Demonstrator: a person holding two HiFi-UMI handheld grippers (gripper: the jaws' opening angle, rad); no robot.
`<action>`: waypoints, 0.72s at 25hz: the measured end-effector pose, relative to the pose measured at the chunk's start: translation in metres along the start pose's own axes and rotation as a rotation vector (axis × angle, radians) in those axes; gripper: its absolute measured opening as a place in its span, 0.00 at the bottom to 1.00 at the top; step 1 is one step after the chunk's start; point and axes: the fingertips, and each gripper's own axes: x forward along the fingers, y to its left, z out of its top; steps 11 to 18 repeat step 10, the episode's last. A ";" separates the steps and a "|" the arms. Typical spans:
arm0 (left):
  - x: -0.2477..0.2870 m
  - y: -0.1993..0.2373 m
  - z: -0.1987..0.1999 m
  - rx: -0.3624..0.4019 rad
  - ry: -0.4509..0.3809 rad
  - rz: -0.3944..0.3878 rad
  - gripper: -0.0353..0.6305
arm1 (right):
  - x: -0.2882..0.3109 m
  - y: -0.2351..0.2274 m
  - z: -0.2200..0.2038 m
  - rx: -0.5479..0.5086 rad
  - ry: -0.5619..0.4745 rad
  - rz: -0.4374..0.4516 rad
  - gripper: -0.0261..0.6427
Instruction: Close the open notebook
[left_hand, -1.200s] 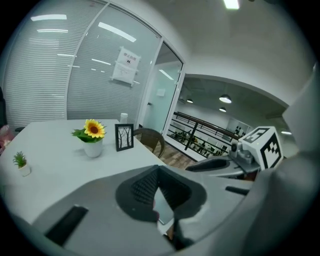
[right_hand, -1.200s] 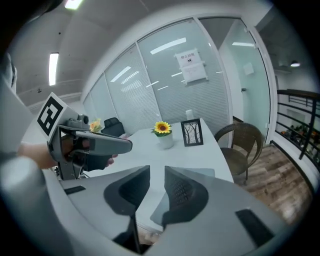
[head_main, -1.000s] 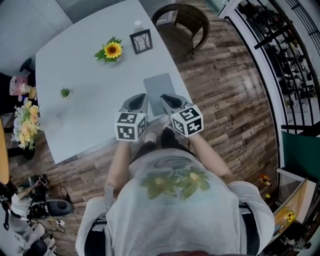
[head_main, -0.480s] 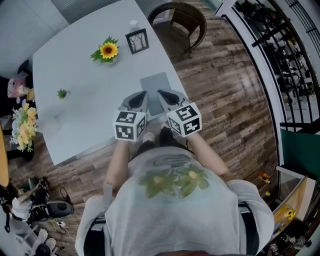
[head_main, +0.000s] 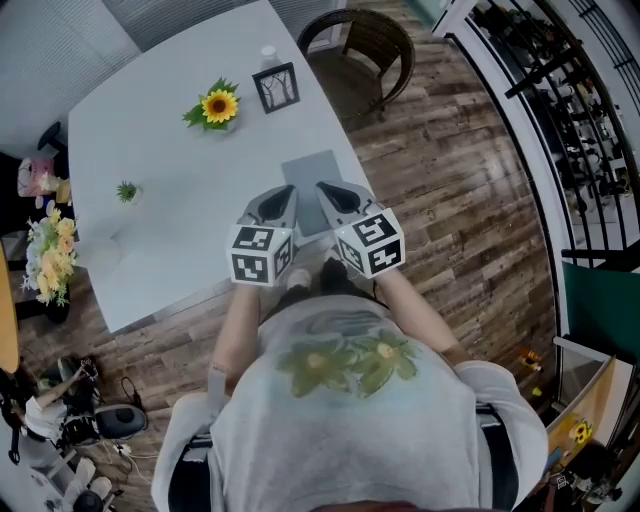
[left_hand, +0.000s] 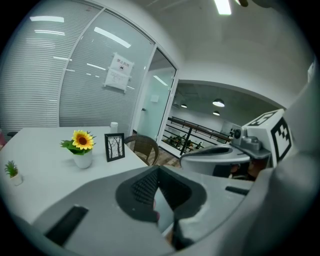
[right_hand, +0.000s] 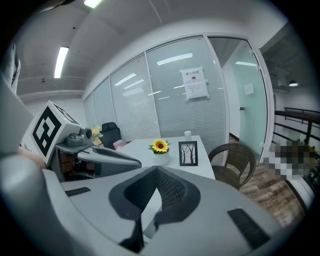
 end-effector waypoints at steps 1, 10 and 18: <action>0.000 0.000 -0.001 0.000 0.002 0.000 0.06 | 0.000 0.000 0.000 0.000 0.000 -0.001 0.06; 0.003 0.005 -0.002 -0.009 0.005 0.002 0.06 | 0.004 -0.002 -0.001 0.010 0.003 0.002 0.06; 0.003 0.005 -0.002 -0.009 0.005 0.002 0.06 | 0.004 -0.002 -0.001 0.010 0.003 0.002 0.06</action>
